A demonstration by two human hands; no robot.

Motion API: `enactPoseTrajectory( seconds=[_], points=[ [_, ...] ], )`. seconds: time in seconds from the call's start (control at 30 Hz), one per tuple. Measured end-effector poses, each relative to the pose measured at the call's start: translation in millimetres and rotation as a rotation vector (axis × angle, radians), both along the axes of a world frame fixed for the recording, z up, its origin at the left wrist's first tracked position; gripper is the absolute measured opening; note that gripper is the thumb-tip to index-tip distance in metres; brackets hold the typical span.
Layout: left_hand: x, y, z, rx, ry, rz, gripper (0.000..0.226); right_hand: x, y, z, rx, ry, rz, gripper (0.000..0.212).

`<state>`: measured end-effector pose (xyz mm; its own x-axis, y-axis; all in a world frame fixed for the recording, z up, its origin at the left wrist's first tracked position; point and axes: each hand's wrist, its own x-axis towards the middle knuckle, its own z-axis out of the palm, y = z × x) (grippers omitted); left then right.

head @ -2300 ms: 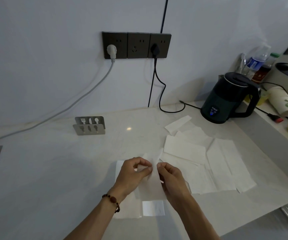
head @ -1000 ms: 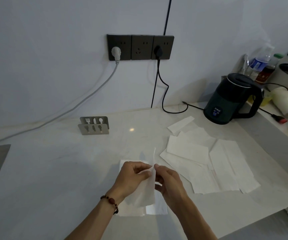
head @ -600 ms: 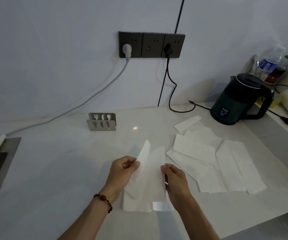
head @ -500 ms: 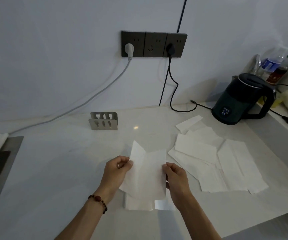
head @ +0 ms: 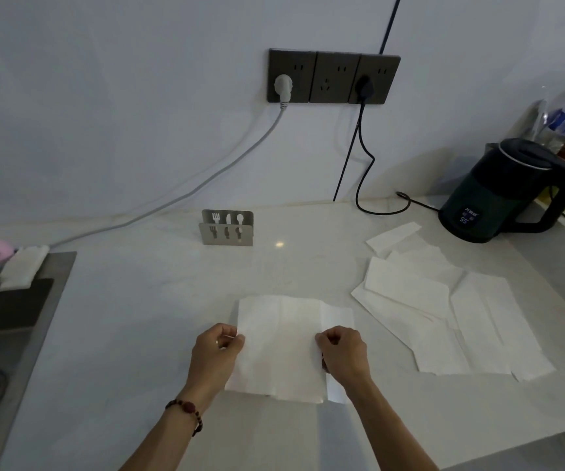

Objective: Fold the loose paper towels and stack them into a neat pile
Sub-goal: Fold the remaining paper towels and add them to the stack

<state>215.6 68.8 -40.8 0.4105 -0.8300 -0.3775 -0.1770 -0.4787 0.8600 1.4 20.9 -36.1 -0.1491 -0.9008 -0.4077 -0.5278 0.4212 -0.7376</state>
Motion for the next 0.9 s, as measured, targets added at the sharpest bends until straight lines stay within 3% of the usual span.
enactPoseTrajectory(
  seconds=[0.27, 0.6, 0.67, 0.77, 0.9],
  points=[
    [0.3, -1.6, -2.3, 0.031, -0.001, -0.006, 0.003, 0.4, -3.1, -4.9, -0.003, 0.144, 0.069, 0.022],
    [-0.3, -4.6, -4.9, 0.069, -0.037, 0.015, 0.003, 0.8, -1.2, -8.8, 0.005, 0.166, 0.074, 0.019],
    [-2.3, -3.4, -2.6, 0.096, -0.142, 0.029, 0.013, -1.0, -1.3, -10.0, 0.008, 0.149, 0.049, 0.018],
    [-7.1, -1.0, -3.8, 0.055, -0.515, -0.081, 0.043, -9.5, -0.4, -9.1, -0.027, 0.169, -0.040, 0.016],
    [-30.6, -3.0, -8.9, -0.232, -0.832, -0.589, 0.048, -22.2, 3.6, -12.9, -0.092, 0.356, -0.097, 0.041]
  ],
)
